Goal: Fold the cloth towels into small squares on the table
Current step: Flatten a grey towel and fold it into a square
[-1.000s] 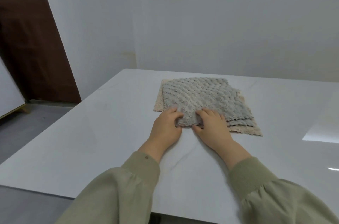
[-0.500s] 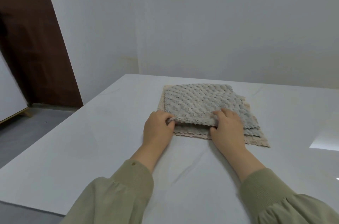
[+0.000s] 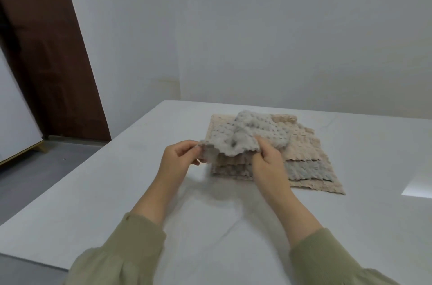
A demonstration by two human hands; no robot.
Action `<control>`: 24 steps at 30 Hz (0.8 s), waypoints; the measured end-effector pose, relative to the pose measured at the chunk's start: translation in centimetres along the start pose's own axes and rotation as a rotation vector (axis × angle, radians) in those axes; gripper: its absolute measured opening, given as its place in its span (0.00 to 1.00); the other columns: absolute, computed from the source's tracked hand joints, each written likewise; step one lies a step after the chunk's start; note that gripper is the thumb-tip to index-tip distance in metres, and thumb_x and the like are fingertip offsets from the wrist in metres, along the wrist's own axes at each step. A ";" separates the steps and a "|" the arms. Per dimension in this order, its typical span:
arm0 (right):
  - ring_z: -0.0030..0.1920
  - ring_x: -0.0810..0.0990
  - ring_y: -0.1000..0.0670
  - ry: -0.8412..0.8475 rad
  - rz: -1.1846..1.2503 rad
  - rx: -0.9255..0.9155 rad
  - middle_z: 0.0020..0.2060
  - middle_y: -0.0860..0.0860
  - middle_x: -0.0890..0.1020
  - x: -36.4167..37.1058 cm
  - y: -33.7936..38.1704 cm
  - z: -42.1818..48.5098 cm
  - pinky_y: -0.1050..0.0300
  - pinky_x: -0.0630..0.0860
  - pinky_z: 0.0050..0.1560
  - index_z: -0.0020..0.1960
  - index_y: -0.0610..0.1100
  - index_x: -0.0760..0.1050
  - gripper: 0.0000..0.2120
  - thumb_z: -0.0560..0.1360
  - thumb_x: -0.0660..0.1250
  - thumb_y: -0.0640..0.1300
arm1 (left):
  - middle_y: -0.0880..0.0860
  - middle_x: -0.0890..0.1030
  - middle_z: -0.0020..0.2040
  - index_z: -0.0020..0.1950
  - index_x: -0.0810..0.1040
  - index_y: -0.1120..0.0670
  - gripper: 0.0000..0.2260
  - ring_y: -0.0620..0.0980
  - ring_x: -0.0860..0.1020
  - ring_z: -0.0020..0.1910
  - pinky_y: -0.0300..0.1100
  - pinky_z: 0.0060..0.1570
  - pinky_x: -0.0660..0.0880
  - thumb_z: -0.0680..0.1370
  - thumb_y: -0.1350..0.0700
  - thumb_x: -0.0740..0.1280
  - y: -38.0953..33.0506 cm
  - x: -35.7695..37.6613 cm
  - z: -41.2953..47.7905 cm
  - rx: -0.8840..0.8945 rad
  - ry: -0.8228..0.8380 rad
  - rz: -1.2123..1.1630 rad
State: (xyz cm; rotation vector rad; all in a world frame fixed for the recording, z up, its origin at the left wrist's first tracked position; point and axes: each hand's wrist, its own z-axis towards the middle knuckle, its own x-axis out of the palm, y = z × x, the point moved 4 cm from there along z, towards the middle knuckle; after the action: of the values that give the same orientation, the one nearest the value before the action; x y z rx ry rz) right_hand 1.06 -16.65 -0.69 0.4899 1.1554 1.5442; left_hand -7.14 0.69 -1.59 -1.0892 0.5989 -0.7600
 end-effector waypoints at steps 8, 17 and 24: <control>0.52 0.76 0.58 0.149 -0.269 -0.073 0.51 0.57 0.80 2.7 0.4 -1.5 0.61 0.72 0.53 0.62 0.49 0.75 0.17 0.76 0.59 0.38 | 0.47 0.75 0.63 0.67 0.73 0.51 0.17 0.37 0.70 0.64 0.34 0.66 0.63 0.79 0.58 0.56 1.2 -7.5 -0.1 0.011 -0.476 0.223; 0.62 0.67 0.47 0.012 -0.598 -0.099 0.60 0.46 0.75 2.5 -3.5 0.2 0.56 0.62 0.64 0.63 0.41 0.73 0.16 0.76 0.61 0.40 | 0.48 0.77 0.51 0.46 0.72 0.48 0.02 0.54 0.73 0.57 0.44 0.51 0.67 0.74 0.53 0.63 3.6 2.1 -0.5 0.176 0.273 1.056; 0.70 0.61 0.45 0.030 -0.710 -0.114 0.69 0.44 0.68 3.2 -4.3 0.5 0.52 0.54 0.71 0.68 0.42 0.69 0.21 0.77 0.61 0.45 | 0.54 0.75 0.59 0.51 0.74 0.52 0.13 0.56 0.66 0.63 0.55 0.61 0.64 0.73 0.44 0.63 3.2 -5.8 1.3 -0.124 -0.281 1.262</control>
State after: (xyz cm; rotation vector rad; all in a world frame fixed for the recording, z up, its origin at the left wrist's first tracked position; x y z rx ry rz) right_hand 2.56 -13.83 -4.98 -0.0343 1.0951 0.9871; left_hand -8.89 6.86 -3.74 -0.6938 0.9270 0.5200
